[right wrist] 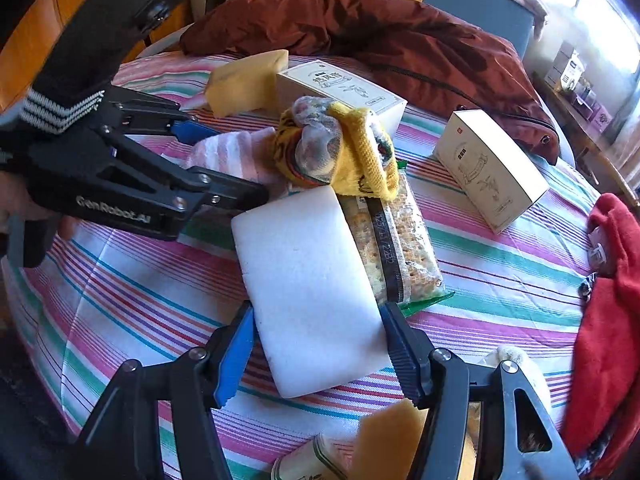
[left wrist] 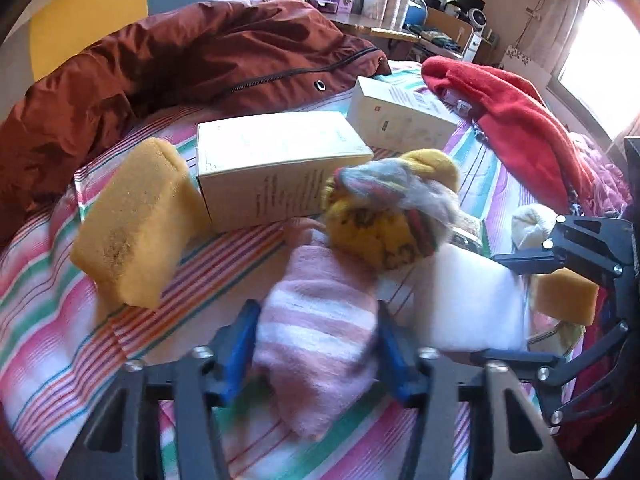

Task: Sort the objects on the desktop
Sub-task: 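Grasp the pink striped sock with the left tool while the right tool grasps the white foam block, then carry the sock and white foam block to the gold tray and open both tools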

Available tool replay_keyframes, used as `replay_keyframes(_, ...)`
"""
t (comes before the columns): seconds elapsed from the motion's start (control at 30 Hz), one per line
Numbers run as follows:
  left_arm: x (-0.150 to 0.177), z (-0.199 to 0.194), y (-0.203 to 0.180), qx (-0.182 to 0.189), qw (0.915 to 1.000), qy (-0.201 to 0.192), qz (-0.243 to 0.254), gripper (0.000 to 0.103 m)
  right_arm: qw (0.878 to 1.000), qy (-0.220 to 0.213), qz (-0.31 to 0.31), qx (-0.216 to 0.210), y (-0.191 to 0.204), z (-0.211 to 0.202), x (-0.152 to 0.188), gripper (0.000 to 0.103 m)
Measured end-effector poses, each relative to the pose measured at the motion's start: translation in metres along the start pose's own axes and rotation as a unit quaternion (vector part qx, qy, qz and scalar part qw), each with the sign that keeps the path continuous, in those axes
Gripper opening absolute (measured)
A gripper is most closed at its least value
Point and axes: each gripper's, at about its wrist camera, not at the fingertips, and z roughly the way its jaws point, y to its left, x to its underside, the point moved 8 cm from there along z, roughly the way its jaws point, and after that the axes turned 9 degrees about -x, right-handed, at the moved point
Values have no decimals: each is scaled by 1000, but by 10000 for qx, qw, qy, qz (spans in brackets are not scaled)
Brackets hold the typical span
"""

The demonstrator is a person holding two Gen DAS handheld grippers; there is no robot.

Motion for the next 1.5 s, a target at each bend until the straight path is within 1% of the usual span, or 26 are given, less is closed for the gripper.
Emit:
replay_keyframes(0.13,10,-10,6,-95,9987,-6,-503,47,9999,-64,-53,-110,7,-6,2,63)
replay_keyframes(0.23,25,-25,11,-190,9964,-46,-819,46,9991,-164,-92,-389,17,-10,-1,63)
replay_keyframes(0.33,44,-40,17,-295,9942,-71,-1033,46,9979,-164,-154,-605,27,-10,-2,63)
replay_keyframes(0.5,70,-69,29,-358,9894,-149,-1401,46,9952,-123,-244,-935,54,-6,-1,63)
replay_keyframes(0.6,82,-86,32,-409,9878,-267,-1477,46,9948,-48,-237,-989,66,1,2,63)
replay_keyframes(0.73,89,-114,35,-487,9860,-557,-1497,46,9942,8,-72,-1072,71,7,2,63)
replay_keyframes(0.8,93,-127,38,-519,9846,-675,-1528,46,9938,-50,65,-1112,75,6,-1,63)
replay_keyframes(0.93,102,-151,52,-770,9790,-920,-1650,46,9907,-310,529,-1211,81,-2,-11,63)
replay_keyframes(1.0,109,-163,65,-851,9741,-996,-1841,46,9875,-442,706,-1335,89,-8,-14,63)
replay_keyframes(1.07,116,-177,80,-960,9672,-1116,-2068,46,9843,-535,820,-1467,100,-12,-20,63)
replay_keyframes(1.2,136,-201,116,-1199,9512,-1262,-2549,46,9776,-661,721,-1866,140,-21,-40,63)
replay_keyframes(1.33,165,-215,157,-1534,9308,-1257,-3069,46,9734,-657,507,-2133,185,-20,-61,63)
replay_keyframes(1.4,182,-222,176,-1715,9207,-1253,-3275,46,9707,-645,465,-2268,205,-20,-72,63)
replay_keyframes(1.5,205,-228,201,-1995,9077,-1166,-3502,46,9652,-571,412,-2520,235,-18,-86,63)
